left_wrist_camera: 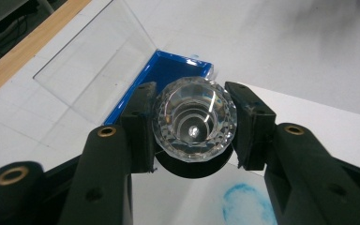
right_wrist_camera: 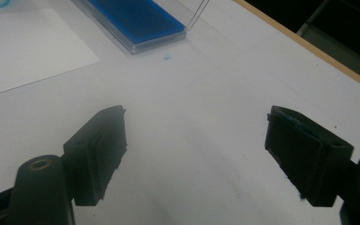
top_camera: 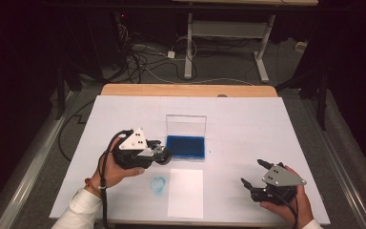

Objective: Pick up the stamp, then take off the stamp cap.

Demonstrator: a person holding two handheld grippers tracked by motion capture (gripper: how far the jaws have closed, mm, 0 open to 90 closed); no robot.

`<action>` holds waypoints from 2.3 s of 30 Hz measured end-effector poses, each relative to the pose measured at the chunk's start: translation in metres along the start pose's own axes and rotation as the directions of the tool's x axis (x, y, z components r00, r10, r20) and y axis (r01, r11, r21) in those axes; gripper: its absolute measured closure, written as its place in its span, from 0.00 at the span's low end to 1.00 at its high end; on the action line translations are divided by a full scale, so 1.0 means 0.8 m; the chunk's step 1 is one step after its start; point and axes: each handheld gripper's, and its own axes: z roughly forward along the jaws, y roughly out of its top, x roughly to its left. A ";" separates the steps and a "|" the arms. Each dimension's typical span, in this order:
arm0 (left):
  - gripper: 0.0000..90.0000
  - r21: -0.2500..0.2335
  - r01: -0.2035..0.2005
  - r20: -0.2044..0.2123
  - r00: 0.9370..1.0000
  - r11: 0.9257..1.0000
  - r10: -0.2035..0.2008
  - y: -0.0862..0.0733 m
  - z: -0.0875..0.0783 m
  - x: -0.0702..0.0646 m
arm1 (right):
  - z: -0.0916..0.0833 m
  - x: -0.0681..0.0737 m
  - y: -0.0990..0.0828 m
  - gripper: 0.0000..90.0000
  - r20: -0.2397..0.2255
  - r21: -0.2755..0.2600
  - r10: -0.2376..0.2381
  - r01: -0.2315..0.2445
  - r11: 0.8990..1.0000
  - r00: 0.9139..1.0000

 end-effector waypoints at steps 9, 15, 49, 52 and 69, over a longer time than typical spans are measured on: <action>0.61 -0.008 -0.035 0.032 0.999 0.999 0.035 0.013 0.009 -0.016 | 0.000 0.002 0.000 0.24 0.001 0.002 -0.004 0.004 1.000 1.000; 0.61 -0.015 -0.042 0.050 0.998 0.999 0.043 0.016 0.016 -0.021 | 0.001 0.004 0.000 0.24 -0.008 -0.004 -0.006 0.006 1.000 1.000; 0.61 -0.126 0.019 0.168 0.986 0.992 0.002 0.051 0.059 -0.045 | 0.085 0.087 0.093 0.25 -0.263 -0.108 -0.056 0.028 0.994 0.963; 0.61 -0.128 0.023 0.170 0.985 0.992 -0.001 0.050 0.058 -0.044 | 0.089 0.093 0.101 0.29 -0.256 -0.122 -0.085 0.055 0.991 0.963; 0.61 -0.151 0.053 0.219 0.975 0.987 -0.019 0.045 0.056 -0.038 | 0.089 0.100 0.107 0.41 -0.200 -0.155 -0.112 0.081 0.985 0.973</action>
